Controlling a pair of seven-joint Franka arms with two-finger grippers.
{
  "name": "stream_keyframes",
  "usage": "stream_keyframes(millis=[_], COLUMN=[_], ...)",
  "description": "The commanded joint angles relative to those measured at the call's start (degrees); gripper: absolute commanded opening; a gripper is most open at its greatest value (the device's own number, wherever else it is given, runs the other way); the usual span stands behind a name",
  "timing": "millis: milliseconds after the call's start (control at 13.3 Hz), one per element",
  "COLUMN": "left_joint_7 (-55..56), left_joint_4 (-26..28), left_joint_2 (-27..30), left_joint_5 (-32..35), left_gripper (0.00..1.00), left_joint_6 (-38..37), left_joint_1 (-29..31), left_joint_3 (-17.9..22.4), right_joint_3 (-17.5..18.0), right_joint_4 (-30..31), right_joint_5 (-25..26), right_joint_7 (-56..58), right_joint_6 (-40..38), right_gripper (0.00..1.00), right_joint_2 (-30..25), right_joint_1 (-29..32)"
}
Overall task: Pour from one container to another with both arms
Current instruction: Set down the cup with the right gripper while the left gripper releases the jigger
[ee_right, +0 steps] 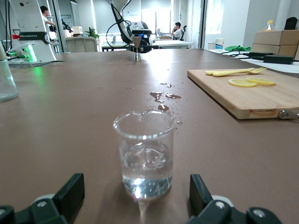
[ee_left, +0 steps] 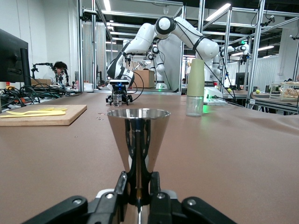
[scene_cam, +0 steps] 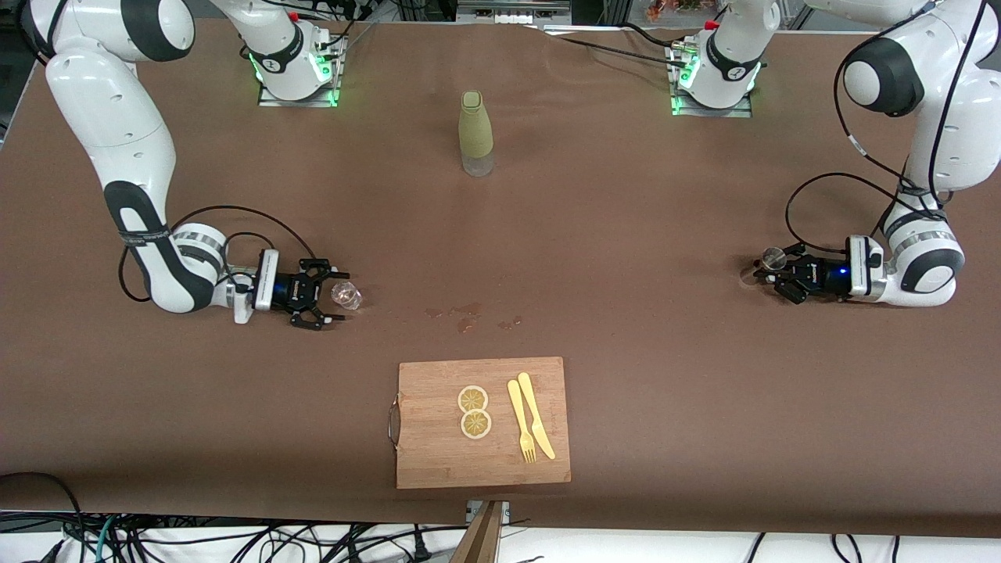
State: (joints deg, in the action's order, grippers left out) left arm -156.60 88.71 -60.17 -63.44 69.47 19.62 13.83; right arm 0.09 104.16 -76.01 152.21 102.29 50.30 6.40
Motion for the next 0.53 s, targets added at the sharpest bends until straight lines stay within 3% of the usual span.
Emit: stream_keyframes(millis=[0,75,225,451], left_joint_7=[-6.6,-6.5,-4.3,5.5], left_joint_4=[-0.5,-1.3,-2.0,-8.3], left_joint_2=[0.0,0.0,0.1,0.6], left_joint_5=[1.7,1.7,1.7,1.9], left_gripper=[0.53,0.99,1.00,1.00], left_joint_6=[3.1,3.4,3.5,3.4], left_joint_1=[-0.2,-0.2,-0.2,-0.3], left_joint_3=[0.3,0.3,0.3,1.3], right_joint_3=[-2.7,-3.6,-4.6,-5.4], right_joint_4=[1.1,1.0,0.6,0.1], right_joint_5=[4.8,6.6,10.1,14.4], right_joint_7=[-5.8,-9.0,-17.4,-31.2], right_joint_6=[-1.8,-2.5,-3.7,-5.3], right_gripper=[1.00,1.00,1.00,1.00], right_joint_2=[-3.4,-4.7,-7.0,-9.5], right_joint_1=[0.5,0.5,0.5,0.4])
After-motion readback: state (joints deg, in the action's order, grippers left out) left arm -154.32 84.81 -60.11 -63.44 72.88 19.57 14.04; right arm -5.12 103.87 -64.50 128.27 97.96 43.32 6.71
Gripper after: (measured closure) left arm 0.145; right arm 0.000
